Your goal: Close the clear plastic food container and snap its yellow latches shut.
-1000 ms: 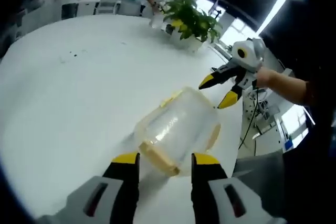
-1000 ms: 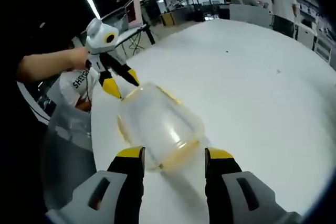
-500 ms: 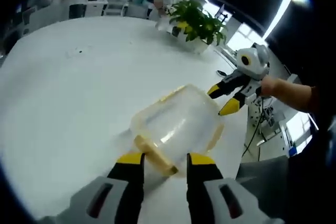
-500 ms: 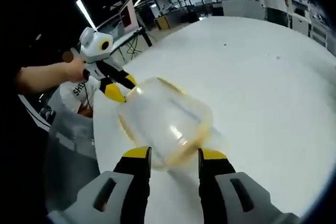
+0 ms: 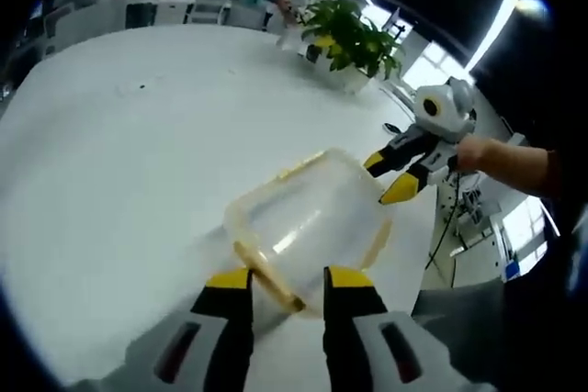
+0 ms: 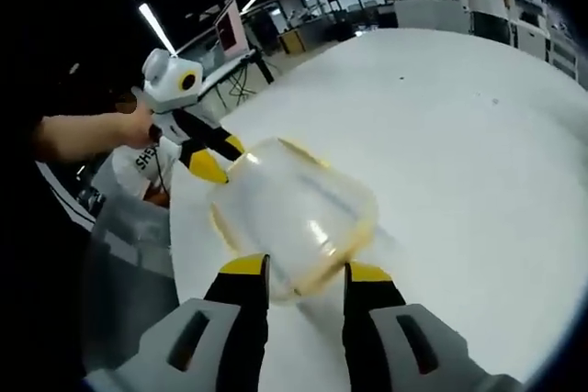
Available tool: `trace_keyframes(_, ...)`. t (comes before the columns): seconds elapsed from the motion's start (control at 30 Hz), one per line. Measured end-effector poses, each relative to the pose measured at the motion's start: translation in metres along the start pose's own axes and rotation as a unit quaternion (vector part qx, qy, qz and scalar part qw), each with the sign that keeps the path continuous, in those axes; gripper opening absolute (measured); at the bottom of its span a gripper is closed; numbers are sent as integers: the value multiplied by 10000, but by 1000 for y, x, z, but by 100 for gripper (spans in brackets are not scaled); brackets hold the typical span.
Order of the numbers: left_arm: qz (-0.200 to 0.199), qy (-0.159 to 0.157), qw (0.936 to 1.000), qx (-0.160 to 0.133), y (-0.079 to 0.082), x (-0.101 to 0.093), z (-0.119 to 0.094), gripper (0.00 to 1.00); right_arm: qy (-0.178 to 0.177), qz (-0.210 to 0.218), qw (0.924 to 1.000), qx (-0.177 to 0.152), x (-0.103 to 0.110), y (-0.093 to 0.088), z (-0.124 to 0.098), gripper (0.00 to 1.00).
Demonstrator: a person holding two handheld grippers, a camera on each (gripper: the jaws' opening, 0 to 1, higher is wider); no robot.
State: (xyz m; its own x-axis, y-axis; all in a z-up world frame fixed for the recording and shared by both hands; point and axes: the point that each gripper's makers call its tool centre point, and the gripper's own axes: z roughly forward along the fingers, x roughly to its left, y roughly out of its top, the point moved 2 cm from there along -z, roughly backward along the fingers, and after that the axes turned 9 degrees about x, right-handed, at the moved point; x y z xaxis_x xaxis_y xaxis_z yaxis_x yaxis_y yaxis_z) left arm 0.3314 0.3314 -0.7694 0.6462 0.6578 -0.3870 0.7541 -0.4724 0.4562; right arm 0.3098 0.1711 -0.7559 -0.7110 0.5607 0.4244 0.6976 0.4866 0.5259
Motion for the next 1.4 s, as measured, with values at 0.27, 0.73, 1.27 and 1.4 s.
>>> trace_keyframes(0.27, -237, 43, 9996, -113, -4, -2, -2, 24, -77, 183, 9998, -38, -15, -6, 4, 30)
trace_keyframes(0.73, 225, 646, 9970, -367, 2, -4, -5, 27, -691, -711, 9944, 378, -13, 0, 0, 33)
trace_keyframes(1.27, 2218, 1053, 9690, -295, 27, -31, -10, 22, -796, -2297, 9695, 314, 2, 32, 2, 36)
trace_keyframes(1.4, 2695, 770, 9596, -226, 36, -47, 5, 24, -622, -2444, 9670, 355, 13, 36, 14, 36)
